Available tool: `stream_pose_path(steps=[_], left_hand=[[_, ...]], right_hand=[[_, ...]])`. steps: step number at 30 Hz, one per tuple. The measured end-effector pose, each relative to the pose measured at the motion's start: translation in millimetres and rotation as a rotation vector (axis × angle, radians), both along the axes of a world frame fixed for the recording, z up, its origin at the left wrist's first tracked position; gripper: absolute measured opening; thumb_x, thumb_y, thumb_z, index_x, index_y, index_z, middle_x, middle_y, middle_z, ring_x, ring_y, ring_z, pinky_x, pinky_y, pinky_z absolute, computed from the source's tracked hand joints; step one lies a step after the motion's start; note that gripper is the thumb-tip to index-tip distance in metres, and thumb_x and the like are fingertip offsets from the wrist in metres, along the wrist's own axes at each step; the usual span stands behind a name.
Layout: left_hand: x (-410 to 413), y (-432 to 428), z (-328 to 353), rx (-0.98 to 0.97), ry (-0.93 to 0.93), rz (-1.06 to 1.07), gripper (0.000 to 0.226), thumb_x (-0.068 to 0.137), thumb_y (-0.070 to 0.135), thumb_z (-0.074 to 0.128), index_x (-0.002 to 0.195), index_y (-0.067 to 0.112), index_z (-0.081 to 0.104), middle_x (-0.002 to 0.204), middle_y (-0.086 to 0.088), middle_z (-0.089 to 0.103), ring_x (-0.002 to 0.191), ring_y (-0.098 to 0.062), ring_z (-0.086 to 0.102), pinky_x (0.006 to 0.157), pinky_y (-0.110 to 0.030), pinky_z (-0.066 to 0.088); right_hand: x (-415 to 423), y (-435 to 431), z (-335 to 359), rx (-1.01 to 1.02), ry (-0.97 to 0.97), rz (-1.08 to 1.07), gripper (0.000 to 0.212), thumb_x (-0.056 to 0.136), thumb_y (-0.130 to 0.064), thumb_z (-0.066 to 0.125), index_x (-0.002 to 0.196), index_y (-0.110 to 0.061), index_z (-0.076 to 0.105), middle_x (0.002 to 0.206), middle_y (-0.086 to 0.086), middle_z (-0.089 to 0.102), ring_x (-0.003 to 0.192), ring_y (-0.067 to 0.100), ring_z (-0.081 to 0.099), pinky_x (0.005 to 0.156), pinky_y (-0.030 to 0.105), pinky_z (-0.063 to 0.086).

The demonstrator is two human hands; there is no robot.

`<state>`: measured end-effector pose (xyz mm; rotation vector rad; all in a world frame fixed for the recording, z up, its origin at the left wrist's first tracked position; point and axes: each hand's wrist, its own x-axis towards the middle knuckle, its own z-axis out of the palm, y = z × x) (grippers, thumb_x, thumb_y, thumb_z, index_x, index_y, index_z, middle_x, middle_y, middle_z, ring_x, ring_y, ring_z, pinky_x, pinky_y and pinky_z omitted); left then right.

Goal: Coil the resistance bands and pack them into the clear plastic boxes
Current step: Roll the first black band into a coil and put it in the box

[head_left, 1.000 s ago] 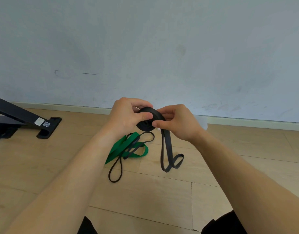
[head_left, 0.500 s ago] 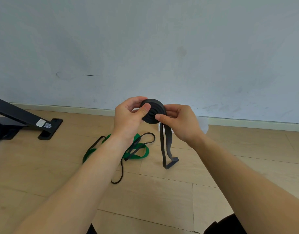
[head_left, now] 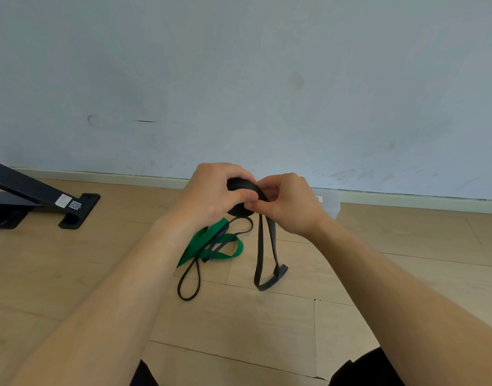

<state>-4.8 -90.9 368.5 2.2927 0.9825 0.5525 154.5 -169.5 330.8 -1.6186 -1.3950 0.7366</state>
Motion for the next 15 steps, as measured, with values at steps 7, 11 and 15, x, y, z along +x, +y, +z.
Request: stream_pose_path(steps=[7, 11, 15], left_hand=[[-3, 2, -4, -0.004, -0.099, 0.095, 0.013, 0.086, 0.024, 0.079, 0.095, 0.031, 0.073, 0.092, 0.014, 0.071, 0.088, -0.001, 0.063, 0.073, -0.011, 0.045], [-1, 1, -7, -0.054, -0.229, 0.151, 0.013, 0.088, 0.021, 0.077, 0.095, 0.031, 0.072, 0.092, 0.013, 0.07, 0.089, -0.007, 0.065, 0.079, -0.025, 0.054], [1, 1, -11, -0.104, -0.353, 0.195, 0.015, 0.089, 0.022, 0.075, 0.094, 0.035, 0.071, 0.094, 0.012, 0.072, 0.094, -0.018, 0.068, 0.083, -0.038, 0.058]], right_hand=[[10, -3, -6, -0.049, 0.166, -0.011, 0.023, 0.081, -0.016, 0.084, 0.102, -0.016, 0.078, 0.089, -0.004, 0.079, 0.084, 0.01, 0.076, 0.086, 0.036, 0.061], [9, -3, -3, -0.005, 0.223, -0.034, 0.022, 0.083, -0.017, 0.083, 0.104, -0.015, 0.077, 0.092, -0.002, 0.079, 0.088, 0.013, 0.076, 0.087, 0.038, 0.061], [6, -3, -1, 0.029, 0.333, -0.041, 0.022, 0.081, -0.013, 0.083, 0.101, -0.018, 0.075, 0.093, 0.001, 0.079, 0.088, 0.015, 0.076, 0.084, 0.037, 0.062]])
